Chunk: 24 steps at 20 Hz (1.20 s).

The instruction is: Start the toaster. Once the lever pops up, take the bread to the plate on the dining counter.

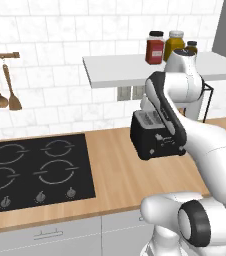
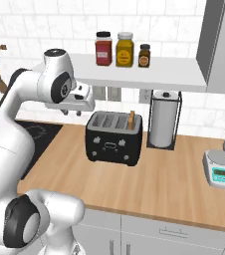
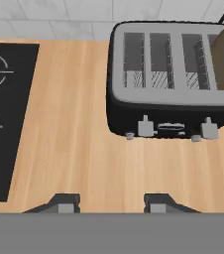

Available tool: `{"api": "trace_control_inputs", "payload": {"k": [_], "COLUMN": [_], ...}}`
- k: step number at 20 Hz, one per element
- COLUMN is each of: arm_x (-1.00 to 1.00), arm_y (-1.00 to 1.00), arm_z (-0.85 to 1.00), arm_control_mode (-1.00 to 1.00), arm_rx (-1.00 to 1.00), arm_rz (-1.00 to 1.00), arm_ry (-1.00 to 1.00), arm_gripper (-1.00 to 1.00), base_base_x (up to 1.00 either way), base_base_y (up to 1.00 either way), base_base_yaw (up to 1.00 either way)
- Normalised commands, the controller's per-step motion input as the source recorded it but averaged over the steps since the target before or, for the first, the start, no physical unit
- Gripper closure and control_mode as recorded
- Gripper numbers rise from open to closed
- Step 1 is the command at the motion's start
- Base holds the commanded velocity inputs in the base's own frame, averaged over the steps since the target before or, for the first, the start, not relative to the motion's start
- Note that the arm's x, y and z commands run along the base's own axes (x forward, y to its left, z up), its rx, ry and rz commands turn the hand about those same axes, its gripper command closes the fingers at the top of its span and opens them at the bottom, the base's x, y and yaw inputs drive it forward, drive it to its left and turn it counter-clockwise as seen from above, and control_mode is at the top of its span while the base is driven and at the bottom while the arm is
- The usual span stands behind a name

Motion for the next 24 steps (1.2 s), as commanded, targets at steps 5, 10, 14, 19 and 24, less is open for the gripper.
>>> {"api": "trace_control_inputs", "payload": {"k": [5,10,14,19,24], "arm_x": [-0.29,-0.4,-0.07,-0.01,0.12], "arm_y": [-0.2,-0.5,-0.61,-0.63,-0.72], "arm_z": [-0.05,-0.24,-0.38,-0.26,-0.11], "arm_control_mode": [-1.0,-1.0,-1.0,-1.0,-1.0], "arm_rx": [0.0,0.0,0.0,0.01,0.05], "arm_rz": [0.0,-0.01,0.0,0.0,0.0], "arm_ry": [-0.01,-0.02,0.0,0.0,0.0], "arm_gripper": [-1.0,-1.0,-1.0,-1.0,-1.0], "base_base_x": [0.0,0.0,0.0,0.0,0.0], "base_base_y": [0.0,0.0,0.0,0.0,0.0], "base_base_yaw": [0.0,0.0,0.0,0.0,0.0]}}
